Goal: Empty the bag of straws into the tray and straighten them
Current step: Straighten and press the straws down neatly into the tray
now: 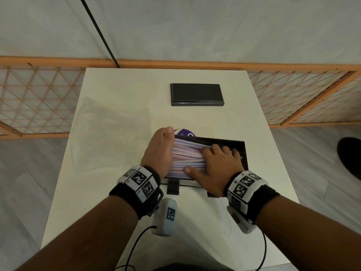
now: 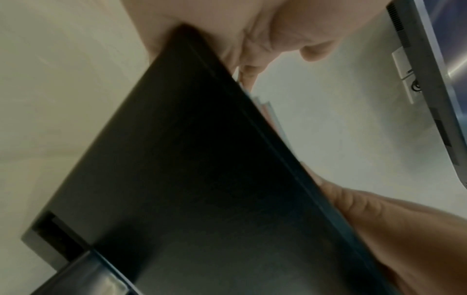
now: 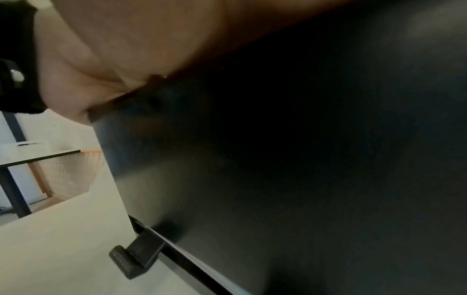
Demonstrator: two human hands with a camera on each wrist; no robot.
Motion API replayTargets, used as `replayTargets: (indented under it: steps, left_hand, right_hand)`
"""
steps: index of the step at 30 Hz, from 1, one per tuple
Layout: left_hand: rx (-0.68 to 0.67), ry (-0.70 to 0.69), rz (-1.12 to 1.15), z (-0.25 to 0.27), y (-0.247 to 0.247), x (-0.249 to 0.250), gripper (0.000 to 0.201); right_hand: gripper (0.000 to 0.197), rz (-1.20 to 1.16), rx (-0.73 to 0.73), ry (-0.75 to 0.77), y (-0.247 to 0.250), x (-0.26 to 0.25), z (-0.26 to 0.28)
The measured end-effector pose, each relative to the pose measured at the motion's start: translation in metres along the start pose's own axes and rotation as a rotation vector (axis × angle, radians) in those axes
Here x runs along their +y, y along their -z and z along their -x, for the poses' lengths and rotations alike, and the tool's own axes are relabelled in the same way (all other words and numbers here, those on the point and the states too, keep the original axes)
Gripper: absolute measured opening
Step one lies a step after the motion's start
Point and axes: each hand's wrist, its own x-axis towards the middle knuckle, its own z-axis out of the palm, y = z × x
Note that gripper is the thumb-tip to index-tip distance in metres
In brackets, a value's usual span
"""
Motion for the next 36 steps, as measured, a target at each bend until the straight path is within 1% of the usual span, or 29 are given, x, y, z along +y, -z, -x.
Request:
replayTargets:
  steps: [2, 4, 7, 10, 12, 13, 14, 16, 17, 18, 20, 21, 22, 23, 24, 25, 26, 27, 28, 31, 32, 33, 36]
  left_hand:
    - [0.002, -0.014, -0.015, 0.0, 0.0, -0.001, 0.042]
    - [0.006, -0.031, -0.019, 0.0, 0.0, -0.001, 0.046]
    - [-0.011, -0.044, -0.013, 0.0, -0.002, -0.002, 0.042]
    - [-0.019, -0.04, -0.04, 0.001, -0.003, -0.001, 0.038]
    - [-0.038, -0.038, -0.066, 0.001, -0.002, 0.001, 0.038]
    - [-0.057, -0.033, -0.089, 0.0, -0.002, -0.001, 0.041]
    - [-0.073, -0.025, -0.11, -0.001, -0.002, -0.002, 0.05]
    - [-0.094, -0.017, -0.136, -0.001, -0.003, -0.004, 0.081]
    - [-0.091, -0.006, -0.126, -0.002, -0.004, -0.005, 0.087]
    - [-0.079, 0.003, -0.114, -0.003, -0.004, -0.006, 0.08]
    - [-0.053, 0.023, -0.045, -0.004, -0.002, -0.008, 0.045]
    - [-0.042, 0.039, -0.016, -0.004, -0.001, -0.009, 0.032]
    - [-0.036, 0.046, -0.006, -0.003, 0.0, -0.009, 0.027]
    - [-0.037, 0.044, -0.012, -0.004, 0.001, -0.011, 0.028]
    - [-0.038, 0.039, -0.024, -0.003, 0.001, -0.012, 0.028]
    - [-0.036, 0.036, -0.033, -0.003, 0.001, -0.014, 0.028]
    - [-0.034, 0.029, -0.041, -0.003, 0.001, -0.013, 0.029]
    - [-0.03, 0.019, -0.051, -0.003, 0.0, -0.013, 0.031]
    - [-0.028, 0.007, -0.061, -0.002, 0.0, -0.012, 0.032]
    - [-0.023, 0.011, -0.065, -0.001, 0.0, -0.011, 0.028]
    - [-0.023, 0.013, -0.066, -0.001, 0.0, -0.011, 0.029]
    - [-0.029, 0.008, -0.079, -0.002, 0.0, -0.012, 0.035]
    - [-0.034, -0.016, -0.116, -0.003, -0.003, -0.015, 0.067]
  right_hand:
    - [0.087, 0.003, -0.009, 0.008, -0.001, -0.001, -0.001]
    - [0.087, -0.007, -0.013, -0.015, 0.0, -0.001, -0.004]
    - [0.093, -0.034, -0.054, -0.015, -0.002, -0.006, -0.008]
    - [0.085, -0.033, -0.088, 0.046, 0.003, -0.012, -0.01]
    - [0.086, 0.028, -0.099, 0.03, 0.01, -0.01, -0.012]
    - [0.09, 0.059, -0.117, 0.003, 0.013, -0.009, -0.012]
    - [0.094, 0.077, -0.133, -0.023, 0.015, -0.009, -0.013]
    - [0.093, 0.045, -0.137, -0.017, 0.015, -0.01, -0.011]
    - [0.089, -0.001, -0.115, 0.018, 0.014, -0.011, -0.009]
    - [0.084, -0.052, -0.07, 0.057, 0.015, -0.012, -0.005]
    - [0.077, -0.106, 0.066, 0.114, 0.017, -0.006, 0.003]
    - [0.073, -0.125, 0.123, 0.136, 0.017, 0.0, 0.007]
    - [0.07, -0.143, 0.138, 0.152, 0.016, 0.007, 0.01]
    - [0.068, -0.16, 0.101, 0.156, 0.014, 0.013, 0.013]
    - [0.069, -0.159, 0.025, 0.151, 0.012, 0.016, 0.015]
    - [0.074, -0.13, -0.044, 0.153, 0.007, 0.018, 0.017]
    - [0.083, -0.085, -0.084, 0.158, 0.001, 0.018, 0.016]
    - [0.09, -0.049, -0.095, 0.163, -0.004, 0.017, 0.015]
    - [0.092, -0.046, -0.095, 0.168, -0.008, 0.014, 0.013]
    - [0.085, -0.1, -0.095, 0.169, -0.009, 0.008, 0.008]
    - [0.082, -0.073, -0.098, 0.154, -0.008, 0.007, 0.007]
    - [0.081, -0.038, -0.094, 0.136, -0.007, 0.006, 0.005]
    - [0.079, -0.038, -0.112, 0.139, -0.006, -0.003, 0.001]
